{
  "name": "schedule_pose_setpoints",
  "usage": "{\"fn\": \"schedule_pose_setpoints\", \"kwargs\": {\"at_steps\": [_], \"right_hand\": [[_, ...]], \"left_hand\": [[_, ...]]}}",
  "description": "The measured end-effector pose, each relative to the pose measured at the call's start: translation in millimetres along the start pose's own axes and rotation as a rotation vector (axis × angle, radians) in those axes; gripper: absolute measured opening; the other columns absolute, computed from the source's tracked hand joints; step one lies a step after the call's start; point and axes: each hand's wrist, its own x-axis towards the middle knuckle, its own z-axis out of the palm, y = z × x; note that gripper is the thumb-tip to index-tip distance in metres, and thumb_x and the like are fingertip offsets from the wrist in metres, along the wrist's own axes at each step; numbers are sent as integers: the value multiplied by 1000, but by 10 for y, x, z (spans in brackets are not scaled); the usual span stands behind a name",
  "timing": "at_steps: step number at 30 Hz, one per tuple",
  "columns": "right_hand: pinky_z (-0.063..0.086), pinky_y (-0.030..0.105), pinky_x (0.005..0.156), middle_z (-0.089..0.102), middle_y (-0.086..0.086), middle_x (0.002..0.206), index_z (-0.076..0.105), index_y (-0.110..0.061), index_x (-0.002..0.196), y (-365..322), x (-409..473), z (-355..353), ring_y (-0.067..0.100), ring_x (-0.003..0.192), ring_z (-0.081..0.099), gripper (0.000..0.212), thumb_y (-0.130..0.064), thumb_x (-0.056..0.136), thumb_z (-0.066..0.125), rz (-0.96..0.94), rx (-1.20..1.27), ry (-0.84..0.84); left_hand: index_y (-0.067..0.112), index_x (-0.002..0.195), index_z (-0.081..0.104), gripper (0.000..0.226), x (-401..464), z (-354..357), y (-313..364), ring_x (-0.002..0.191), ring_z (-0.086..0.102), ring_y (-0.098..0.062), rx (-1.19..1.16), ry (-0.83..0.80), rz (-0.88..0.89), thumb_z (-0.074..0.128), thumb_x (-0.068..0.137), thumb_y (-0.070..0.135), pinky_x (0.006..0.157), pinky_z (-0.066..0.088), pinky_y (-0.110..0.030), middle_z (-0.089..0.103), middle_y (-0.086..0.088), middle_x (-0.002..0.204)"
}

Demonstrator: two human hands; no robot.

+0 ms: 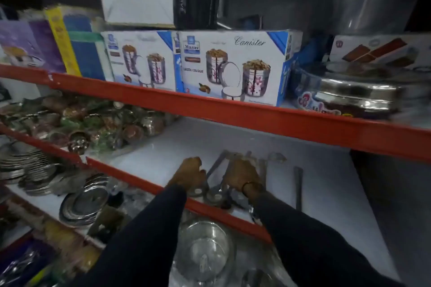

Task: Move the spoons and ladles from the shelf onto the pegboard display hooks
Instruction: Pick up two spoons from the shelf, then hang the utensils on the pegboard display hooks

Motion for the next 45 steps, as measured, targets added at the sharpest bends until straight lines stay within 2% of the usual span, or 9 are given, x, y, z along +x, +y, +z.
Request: {"fn": "schedule_pose_setpoints", "kwargs": {"at_steps": [7,12,16,19,23,32,35,39,45], "right_hand": [[58,42,87,70,12,113,58,-10,126,70,578,305,30,103,68,67,-36,66,71,181,130,-85],[59,36,84,73,12,108,70,-6,109,14,665,159,31,101,70,42,-28,74,70,319,367,-147],[53,33,62,73,13,82,73,-2,87,-275,713,34,26,66,64,29,-26,71,70,253,491,-202],[38,28,47,61,10,69,65,-11,70,-717,559,-23,22,53,50,12,-18,80,65,120,472,-278],[43,25,55,61,-2,68,69,-21,73,-1378,207,140,16,63,55,13,-9,76,74,-125,484,-272],[46,23,63,67,2,72,77,-6,90,-3234,-1457,903,13,66,58,11,-7,79,78,-737,473,-533],[45,15,48,63,-3,64,74,-13,84,-3871,-2323,1158,7,56,54,8,-9,79,79,-855,535,-675],[53,29,65,70,1,70,75,-17,74,-4535,-3601,1349,14,66,62,9,-16,75,84,-1012,637,-936],[51,20,56,68,4,73,78,-4,93,-4764,-5438,915,11,59,59,16,-14,80,81,-1331,694,-1362]], "left_hand": [[4,112,59,28,438,306,150,90,61,-27,-91,-84,-201,65,92,22,73,50,-35,63,-15,116],[4,113,60,33,579,185,27,99,66,-31,-264,-178,-265,65,90,28,76,45,-36,67,-17,118],[-7,106,65,32,477,-123,-277,73,67,-33,-589,-100,-351,64,88,20,64,52,-38,68,-21,82],[-4,91,65,12,129,-544,-451,57,52,-21,-760,41,-399,55,96,2,53,40,-28,54,-13,69],[7,74,63,23,-587,-1048,-989,42,51,-11,-832,277,-448,57,94,-2,40,40,-19,56,-5,57],[8,63,72,27,-3303,-1861,-2289,48,54,-15,-761,738,-660,68,89,7,45,45,-19,60,6,46],[9,66,62,30,-4357,-2055,-2327,39,48,-6,-684,888,-740,60,95,0,36,38,-15,57,-1,53],[2,71,64,23,-5715,-2217,-2195,42,56,-9,-508,1156,-892,64,94,6,40,44,-18,59,-12,63],[7,72,68,29,-7252,-2198,-1349,49,59,-12,-247,1554,-1111,56,99,8,52,50,-24,64,-3,58]]}}
